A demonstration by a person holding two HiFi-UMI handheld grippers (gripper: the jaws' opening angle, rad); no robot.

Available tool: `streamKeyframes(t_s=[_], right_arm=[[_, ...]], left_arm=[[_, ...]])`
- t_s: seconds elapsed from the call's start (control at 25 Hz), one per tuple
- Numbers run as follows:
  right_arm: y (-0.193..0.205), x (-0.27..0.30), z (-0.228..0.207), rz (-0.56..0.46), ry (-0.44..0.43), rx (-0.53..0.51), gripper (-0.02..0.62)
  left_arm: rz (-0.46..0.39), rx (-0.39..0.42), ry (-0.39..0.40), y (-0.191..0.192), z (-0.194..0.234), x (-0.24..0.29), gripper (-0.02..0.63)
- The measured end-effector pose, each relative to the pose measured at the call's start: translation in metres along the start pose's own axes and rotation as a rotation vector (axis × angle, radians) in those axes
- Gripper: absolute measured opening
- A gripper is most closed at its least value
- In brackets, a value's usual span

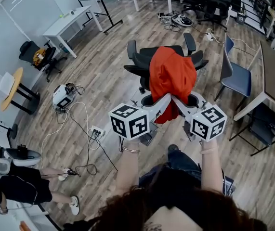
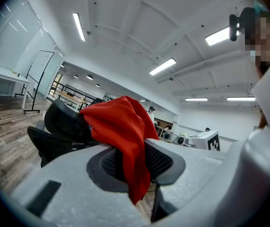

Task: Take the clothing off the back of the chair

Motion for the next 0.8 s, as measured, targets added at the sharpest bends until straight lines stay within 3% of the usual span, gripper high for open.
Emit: streamKeyframes(t_s=[0.4, 0.8], right_arm=[[0.012, -0.019, 0.029, -0.048, 0.008, 0.049, 0.109], [0.016, -0.039, 0.047, -0.039, 0.014, 0.036, 0.117]], left_arm=[[-0.019, 0.028, 0.013, 0.001, -0.024, -0.030, 0.098], [-0.036, 0.037, 0.013, 0.001, -0.049, -0.047, 0.094]])
Point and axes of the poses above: the fingertips, and each gripper's own axes: x forward along the fingers, z to its left, y out of its underside, the point moved 2 cm from there along -x, backward along the fingers, and after that the axes turned 15 degrees about x, right-handed, at the moved point
